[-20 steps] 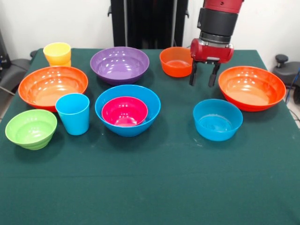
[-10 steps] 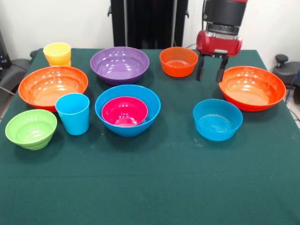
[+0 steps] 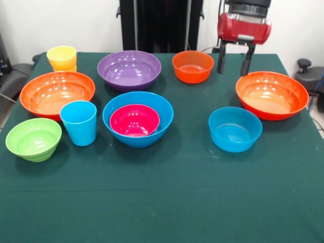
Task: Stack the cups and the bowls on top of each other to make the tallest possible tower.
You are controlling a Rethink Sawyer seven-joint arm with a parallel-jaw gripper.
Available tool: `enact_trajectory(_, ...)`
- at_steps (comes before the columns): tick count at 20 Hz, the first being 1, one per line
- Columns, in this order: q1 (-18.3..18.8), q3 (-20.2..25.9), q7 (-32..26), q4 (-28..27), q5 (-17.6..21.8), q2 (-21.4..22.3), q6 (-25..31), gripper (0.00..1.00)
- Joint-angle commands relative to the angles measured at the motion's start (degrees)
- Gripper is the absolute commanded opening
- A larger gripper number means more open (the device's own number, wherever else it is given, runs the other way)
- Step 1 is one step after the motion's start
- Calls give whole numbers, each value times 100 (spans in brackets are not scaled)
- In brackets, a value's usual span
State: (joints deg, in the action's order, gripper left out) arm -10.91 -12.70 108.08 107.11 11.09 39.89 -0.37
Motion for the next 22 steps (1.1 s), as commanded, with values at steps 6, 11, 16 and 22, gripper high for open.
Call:
enact_trajectory(6,-431,254,941,-258,-359,-650,78,100)
enact_trajectory(11,-612,87,995,-248,-463,-910,-268,100)
enact_trajectory(16,-649,37,1004,-228,-443,-1159,-631,100)
enact_trajectory(22,-375,160,897,347,53,-881,-1003,100)
